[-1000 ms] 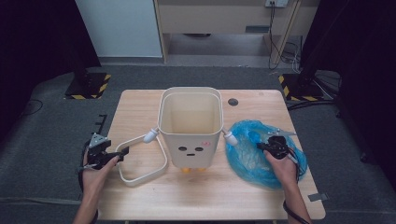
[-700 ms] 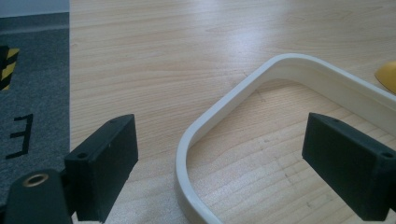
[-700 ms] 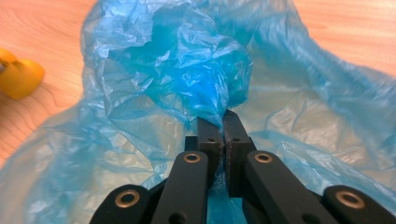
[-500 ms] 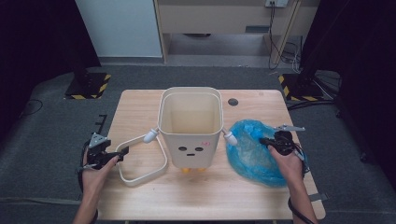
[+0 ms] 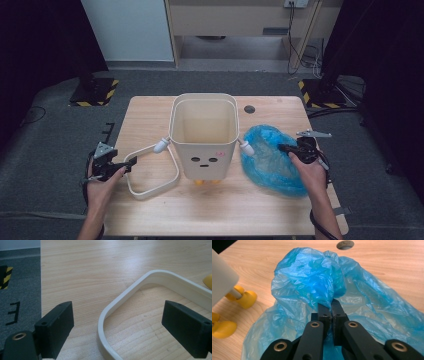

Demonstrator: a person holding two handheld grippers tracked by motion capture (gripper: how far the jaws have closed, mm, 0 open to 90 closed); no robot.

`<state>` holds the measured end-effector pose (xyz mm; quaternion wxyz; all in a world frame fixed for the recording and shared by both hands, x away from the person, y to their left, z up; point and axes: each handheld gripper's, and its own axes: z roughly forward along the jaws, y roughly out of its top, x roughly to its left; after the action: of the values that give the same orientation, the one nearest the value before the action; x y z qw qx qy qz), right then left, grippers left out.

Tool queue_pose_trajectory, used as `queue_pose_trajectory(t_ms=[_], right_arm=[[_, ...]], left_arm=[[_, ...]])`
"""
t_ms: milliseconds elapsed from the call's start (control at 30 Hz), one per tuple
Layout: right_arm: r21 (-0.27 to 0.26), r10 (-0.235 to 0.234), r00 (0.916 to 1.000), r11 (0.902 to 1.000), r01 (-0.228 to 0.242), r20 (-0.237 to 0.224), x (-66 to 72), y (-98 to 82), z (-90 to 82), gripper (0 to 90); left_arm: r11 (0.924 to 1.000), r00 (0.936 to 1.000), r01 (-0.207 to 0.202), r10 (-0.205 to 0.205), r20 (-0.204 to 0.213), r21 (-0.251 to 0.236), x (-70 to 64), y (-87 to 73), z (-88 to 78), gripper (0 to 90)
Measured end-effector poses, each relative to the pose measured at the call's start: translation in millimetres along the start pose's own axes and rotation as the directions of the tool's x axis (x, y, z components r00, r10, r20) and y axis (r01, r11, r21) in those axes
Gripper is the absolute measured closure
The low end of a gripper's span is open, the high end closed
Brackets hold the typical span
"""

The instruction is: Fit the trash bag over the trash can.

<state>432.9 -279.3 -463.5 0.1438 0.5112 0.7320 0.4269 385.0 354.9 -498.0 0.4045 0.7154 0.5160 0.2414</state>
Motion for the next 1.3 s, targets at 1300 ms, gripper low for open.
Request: queue_pose_trajectory(t_ms=[1300], right_arm=[[-0.038,0.157,0.9780,0.9874,-0.154,0.137,22.1,48.5,-8.2,89.3]], left_arm=[[0.9992,0.9998,0.017,-0.018,-0.006,-0.037,5.1,3.8,-9.1,10.0]])
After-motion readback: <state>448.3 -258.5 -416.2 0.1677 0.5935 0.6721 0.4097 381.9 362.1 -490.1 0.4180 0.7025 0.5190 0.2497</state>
